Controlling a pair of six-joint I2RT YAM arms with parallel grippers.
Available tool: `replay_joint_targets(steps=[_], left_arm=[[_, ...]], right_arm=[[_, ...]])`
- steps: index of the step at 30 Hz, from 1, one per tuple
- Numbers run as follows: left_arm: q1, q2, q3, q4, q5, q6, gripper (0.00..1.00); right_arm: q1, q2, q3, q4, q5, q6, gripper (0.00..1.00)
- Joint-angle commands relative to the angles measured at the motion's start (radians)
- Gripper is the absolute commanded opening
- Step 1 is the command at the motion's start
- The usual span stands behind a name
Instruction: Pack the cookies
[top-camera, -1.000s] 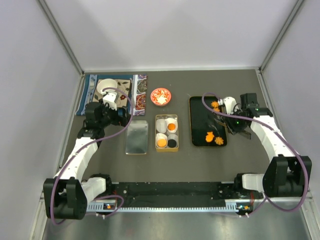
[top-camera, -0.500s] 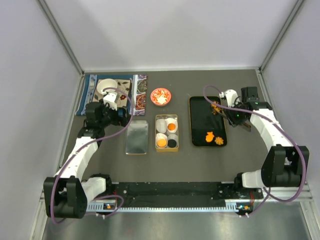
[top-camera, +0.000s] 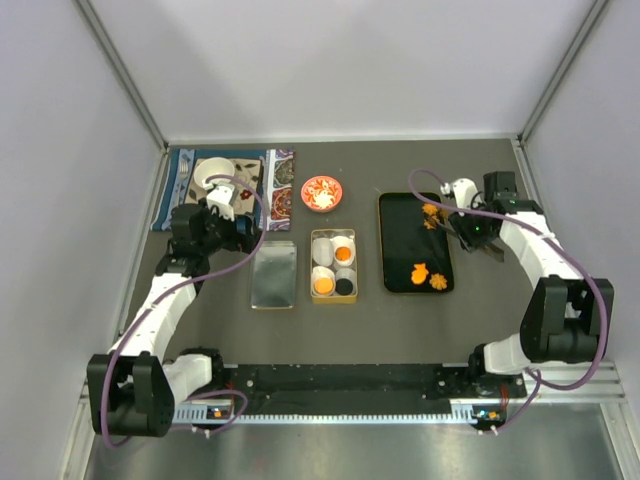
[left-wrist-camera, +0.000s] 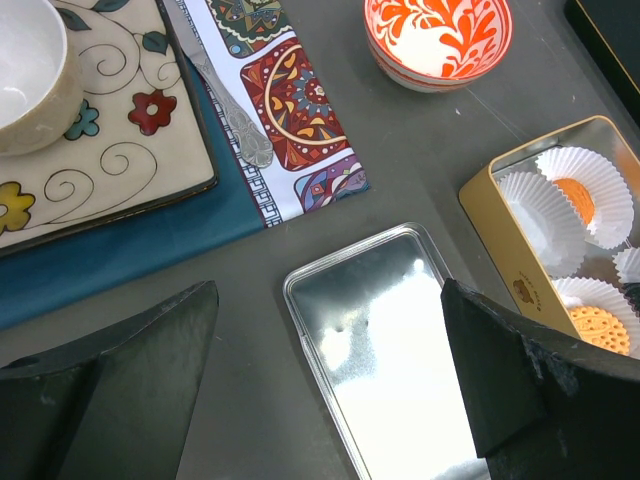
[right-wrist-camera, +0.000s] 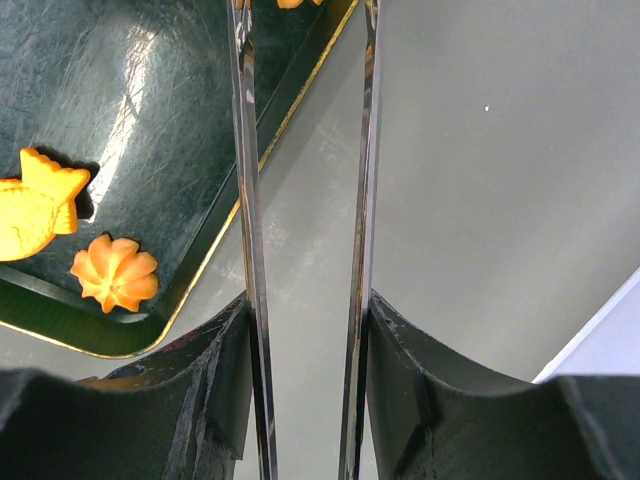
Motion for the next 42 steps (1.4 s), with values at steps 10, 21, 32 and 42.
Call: replay_joint_targets(steps=[10,21,32,42], left_arm=[[-0.003,-0.003,0.021,0.029,0.000,0.016,0.99],[-0.002,-0.004,0.020,0.031,0.000,0.018,0.99],[-0.002,-0.010,0.018,0.031,0.000,0.016,0.99],[-0.003,-0.010,0.018,0.031,0.000,0.016,0.99]], right_arm=[[-0.013,0.037,0.048,0.028,0.007,-0.018,0.44],[-0.013,0.035,0.050,-0.021,-0.021,-0.050,0.43],[-0.008,0.037,0.062,-0.062,-0.053,-0.064,0.43],[0.058,0.010,0.048,-0.081,-0.073,-0.068,0.42]])
